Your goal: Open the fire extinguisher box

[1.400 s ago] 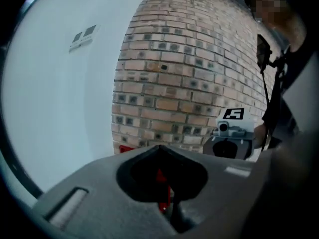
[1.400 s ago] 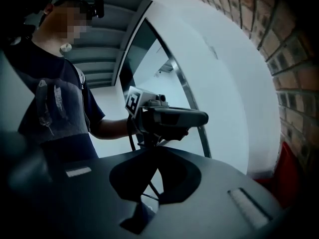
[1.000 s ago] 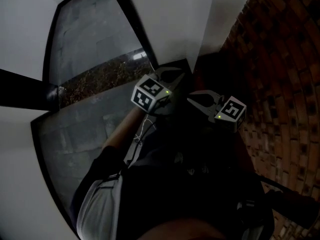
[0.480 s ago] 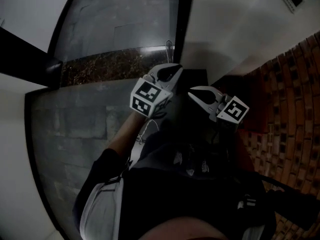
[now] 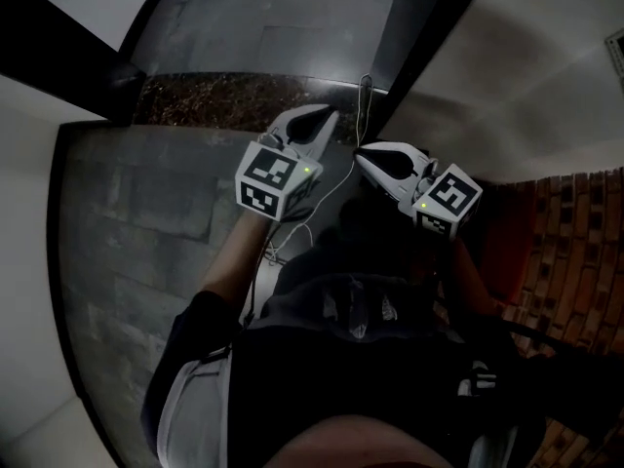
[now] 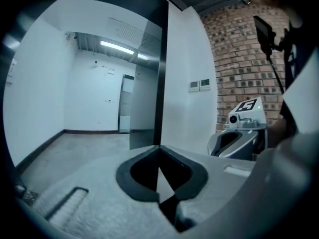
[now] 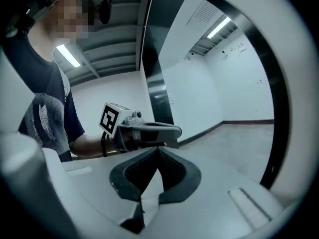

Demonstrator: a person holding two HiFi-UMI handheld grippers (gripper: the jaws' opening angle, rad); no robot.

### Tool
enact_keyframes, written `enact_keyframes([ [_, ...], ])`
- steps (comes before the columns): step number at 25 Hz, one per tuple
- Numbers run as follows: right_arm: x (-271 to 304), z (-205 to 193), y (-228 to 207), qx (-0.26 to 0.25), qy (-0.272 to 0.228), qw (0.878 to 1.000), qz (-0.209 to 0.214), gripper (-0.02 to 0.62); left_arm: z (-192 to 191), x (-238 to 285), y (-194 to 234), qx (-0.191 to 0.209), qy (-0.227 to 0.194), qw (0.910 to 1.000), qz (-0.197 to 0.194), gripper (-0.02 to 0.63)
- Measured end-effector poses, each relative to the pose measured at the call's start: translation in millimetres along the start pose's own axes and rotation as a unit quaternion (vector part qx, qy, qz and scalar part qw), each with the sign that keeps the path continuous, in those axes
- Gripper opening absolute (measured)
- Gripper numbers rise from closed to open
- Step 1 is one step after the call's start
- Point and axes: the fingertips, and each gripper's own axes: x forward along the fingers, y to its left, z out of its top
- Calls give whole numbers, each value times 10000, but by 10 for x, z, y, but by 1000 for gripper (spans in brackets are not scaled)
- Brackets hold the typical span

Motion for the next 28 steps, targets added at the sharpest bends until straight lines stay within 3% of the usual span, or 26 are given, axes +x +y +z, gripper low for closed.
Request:
enact_keyframes([
  [5,500,187,-182,21,2,9959,905,0,98,-114,477,188,164,9977,635,3],
  [10,713,146,-272,148,282,9815,1888,0,136,-69,812,-96,235,9934,1116,3],
  [13,810,85,-455,246,417,9751,2165,0,97,0,986,-247,271,9888,1447,3],
  [17,1149,176,-534,245,523,9642,2587,0,228,29,1269,-495,73,9857,1607,3],
  [22,1508,299,-426,248,630,9349,3484,0,140,8,1679,-415,348,9834,1732,3],
  [28,2350,495,-651,-2,729,9377,3397,0,-44,7,2393,-434,547,9872,1434,3],
])
